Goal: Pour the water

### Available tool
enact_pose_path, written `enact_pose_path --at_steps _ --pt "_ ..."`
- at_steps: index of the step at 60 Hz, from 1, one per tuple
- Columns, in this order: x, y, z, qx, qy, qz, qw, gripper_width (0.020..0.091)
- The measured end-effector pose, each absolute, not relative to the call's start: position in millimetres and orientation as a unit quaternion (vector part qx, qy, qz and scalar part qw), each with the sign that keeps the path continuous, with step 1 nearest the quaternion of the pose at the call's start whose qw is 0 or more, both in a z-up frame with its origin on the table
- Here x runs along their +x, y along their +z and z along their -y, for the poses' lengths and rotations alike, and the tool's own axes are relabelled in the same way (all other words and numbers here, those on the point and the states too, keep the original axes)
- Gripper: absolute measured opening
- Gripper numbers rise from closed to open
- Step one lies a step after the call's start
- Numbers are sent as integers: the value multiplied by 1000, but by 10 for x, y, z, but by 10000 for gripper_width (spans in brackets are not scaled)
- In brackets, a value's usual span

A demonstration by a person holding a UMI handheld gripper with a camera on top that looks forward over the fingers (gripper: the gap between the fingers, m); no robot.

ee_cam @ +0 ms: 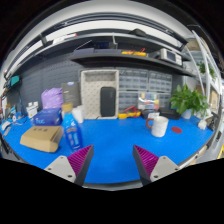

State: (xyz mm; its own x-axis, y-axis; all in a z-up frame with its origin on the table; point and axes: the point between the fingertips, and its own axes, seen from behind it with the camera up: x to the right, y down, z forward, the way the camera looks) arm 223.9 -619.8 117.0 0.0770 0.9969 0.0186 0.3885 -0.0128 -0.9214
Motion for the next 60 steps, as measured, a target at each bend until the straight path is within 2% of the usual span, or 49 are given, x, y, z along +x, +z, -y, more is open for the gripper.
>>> enact_pose_path --at_steps 7,12,30,35,42,47,56,57,60 --pt "2331 830 6781 -598 376 598 380 810" --pt "2248 736 7088 -585 385 611 369 816" --pt "1417 779 7537 -547 411 615 392 821" --pt "1228 805 7546 -542 418 607 403 802" --pt "1077 790 7595 -532 436 603 404 703" --pt "1008 811 7569 -523 448 591 420 523" --pt "986 833 7568 -514 468 578 427 427" --pt "990 827 7567 -513 469 578 428 395" --pt "992 820 7556 -509 467 580 431 404"
